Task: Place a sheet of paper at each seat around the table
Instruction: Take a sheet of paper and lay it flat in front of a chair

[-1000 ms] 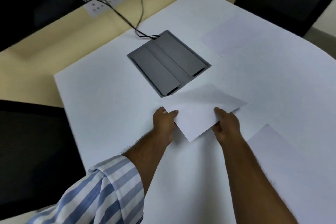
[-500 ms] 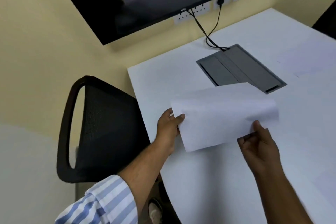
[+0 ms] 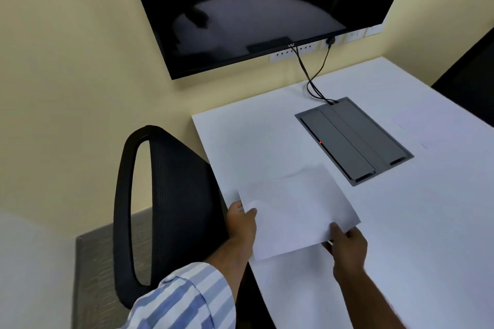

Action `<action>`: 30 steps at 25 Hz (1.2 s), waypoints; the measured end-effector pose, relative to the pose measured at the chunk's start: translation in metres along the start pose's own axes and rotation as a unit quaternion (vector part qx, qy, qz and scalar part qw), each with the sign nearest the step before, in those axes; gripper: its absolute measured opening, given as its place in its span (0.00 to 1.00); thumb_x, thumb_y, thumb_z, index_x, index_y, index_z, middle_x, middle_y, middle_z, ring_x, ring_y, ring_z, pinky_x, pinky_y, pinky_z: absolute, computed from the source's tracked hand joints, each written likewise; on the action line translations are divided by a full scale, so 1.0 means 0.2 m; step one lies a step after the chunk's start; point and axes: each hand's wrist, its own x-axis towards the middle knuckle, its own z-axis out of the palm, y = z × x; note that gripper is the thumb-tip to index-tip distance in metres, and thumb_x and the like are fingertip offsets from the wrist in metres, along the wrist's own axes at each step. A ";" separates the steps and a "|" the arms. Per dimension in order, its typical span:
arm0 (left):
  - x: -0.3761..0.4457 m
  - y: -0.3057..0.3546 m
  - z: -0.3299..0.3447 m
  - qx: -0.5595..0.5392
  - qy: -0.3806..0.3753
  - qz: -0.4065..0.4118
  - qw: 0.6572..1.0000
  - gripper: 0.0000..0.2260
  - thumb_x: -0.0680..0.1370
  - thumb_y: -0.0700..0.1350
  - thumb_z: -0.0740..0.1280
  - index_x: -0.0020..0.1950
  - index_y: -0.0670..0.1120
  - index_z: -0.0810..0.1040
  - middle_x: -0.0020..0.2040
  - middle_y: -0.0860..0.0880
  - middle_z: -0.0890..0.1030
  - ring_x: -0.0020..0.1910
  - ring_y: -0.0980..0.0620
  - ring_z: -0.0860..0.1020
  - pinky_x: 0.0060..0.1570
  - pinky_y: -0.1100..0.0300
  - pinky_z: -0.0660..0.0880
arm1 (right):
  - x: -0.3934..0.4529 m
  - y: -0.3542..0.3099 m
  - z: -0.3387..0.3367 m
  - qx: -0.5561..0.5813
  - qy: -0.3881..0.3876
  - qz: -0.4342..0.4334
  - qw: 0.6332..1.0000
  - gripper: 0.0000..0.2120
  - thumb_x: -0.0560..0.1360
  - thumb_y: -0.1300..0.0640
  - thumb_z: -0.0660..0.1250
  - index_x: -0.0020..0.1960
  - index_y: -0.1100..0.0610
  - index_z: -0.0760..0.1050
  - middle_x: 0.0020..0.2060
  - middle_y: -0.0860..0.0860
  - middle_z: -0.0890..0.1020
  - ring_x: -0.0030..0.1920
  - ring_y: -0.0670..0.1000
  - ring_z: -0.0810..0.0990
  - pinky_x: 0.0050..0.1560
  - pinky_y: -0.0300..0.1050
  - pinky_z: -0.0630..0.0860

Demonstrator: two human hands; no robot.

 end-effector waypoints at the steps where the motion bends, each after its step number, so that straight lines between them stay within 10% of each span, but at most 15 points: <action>1: 0.03 -0.01 0.00 0.003 0.000 -0.008 1.000 0.10 0.78 0.35 0.70 0.58 0.45 0.79 0.54 0.45 0.85 0.44 0.52 0.82 0.37 0.61 0.76 | 0.03 -0.01 0.02 -0.020 -0.001 -0.007 1.000 0.05 0.80 0.62 0.70 0.55 0.60 0.81 0.49 0.57 0.85 0.51 0.59 0.85 0.36 0.44 0.84; 9: 0.18 -0.13 0.05 0.043 -0.084 -0.053 0.994 0.28 0.74 0.32 0.74 0.69 0.48 0.70 0.59 0.47 0.82 0.54 0.47 0.83 0.46 0.53 0.83 | 0.35 0.01 0.20 -0.054 -0.016 -0.001 0.998 0.09 0.80 0.63 0.70 0.60 0.62 0.80 0.46 0.56 0.83 0.47 0.56 0.84 0.40 0.51 0.87; 17: 0.34 -0.18 0.14 0.284 -0.062 0.015 0.957 0.35 0.74 0.29 0.70 0.79 0.49 0.67 0.72 0.47 0.70 0.55 0.50 0.77 0.34 0.72 0.73 | 0.57 0.14 0.37 -0.081 -0.006 0.010 0.997 0.10 0.80 0.61 0.71 0.61 0.59 0.80 0.49 0.53 0.84 0.50 0.55 0.85 0.32 0.38 0.82; 24: 0.39 -0.14 0.13 0.600 -0.058 0.145 0.784 0.31 0.73 0.39 0.74 0.75 0.51 0.71 0.73 0.49 0.66 0.68 0.46 0.71 0.59 0.51 0.80 | 0.65 0.16 0.35 -0.183 -0.001 -0.005 0.983 0.26 0.73 0.55 0.79 0.67 0.55 0.72 0.52 0.51 0.83 0.54 0.58 0.84 0.50 0.51 0.84; 30: 0.43 -0.17 0.07 0.636 -0.067 0.187 0.746 0.36 0.75 0.55 0.76 0.79 0.55 0.65 0.86 0.50 0.43 0.84 0.46 0.48 0.78 0.44 0.62 | 0.59 0.19 0.30 -0.500 0.022 -0.176 0.848 0.44 0.70 0.47 0.80 0.78 0.52 0.61 0.77 0.55 0.65 0.73 0.65 0.68 0.63 0.69 0.76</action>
